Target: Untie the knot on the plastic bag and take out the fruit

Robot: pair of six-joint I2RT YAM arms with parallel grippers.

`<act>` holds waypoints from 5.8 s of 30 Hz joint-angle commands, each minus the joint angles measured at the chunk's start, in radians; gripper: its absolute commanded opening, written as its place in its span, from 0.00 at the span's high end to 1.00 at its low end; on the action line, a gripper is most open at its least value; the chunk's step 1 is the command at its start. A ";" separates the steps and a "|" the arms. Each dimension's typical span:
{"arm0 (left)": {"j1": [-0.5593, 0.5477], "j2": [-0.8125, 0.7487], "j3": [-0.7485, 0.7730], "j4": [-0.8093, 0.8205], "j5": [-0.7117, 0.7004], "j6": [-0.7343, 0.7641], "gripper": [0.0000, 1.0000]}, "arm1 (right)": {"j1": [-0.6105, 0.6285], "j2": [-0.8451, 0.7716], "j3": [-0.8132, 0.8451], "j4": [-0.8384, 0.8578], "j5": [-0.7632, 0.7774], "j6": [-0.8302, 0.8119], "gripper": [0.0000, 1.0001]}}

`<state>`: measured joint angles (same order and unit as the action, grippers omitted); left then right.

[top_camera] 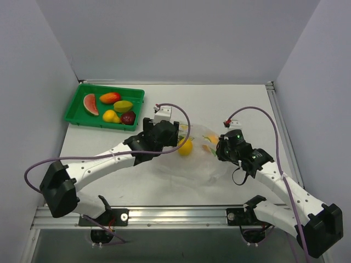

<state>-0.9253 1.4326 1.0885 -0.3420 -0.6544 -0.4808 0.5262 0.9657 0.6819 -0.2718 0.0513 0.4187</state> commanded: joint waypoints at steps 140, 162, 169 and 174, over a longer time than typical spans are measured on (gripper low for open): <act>0.625 -0.409 -0.222 0.103 0.740 0.257 0.03 | -0.055 0.137 0.176 -0.086 -0.001 -0.136 0.10; 0.548 -0.478 -0.294 0.098 0.719 0.301 0.03 | 0.003 0.348 0.307 -0.018 -0.111 -0.307 1.00; 0.548 -0.479 -0.291 0.095 0.705 0.288 0.03 | 0.231 0.288 0.390 -0.136 0.028 -0.255 1.00; 0.545 -0.478 -0.289 0.089 0.699 0.277 0.03 | 0.282 0.315 0.369 -0.139 0.102 -0.216 1.00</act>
<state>-0.3725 0.9672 0.7803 -0.2665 0.0566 -0.1974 0.8139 1.2644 1.0523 -0.3584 0.0566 0.1631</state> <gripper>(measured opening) 0.975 0.030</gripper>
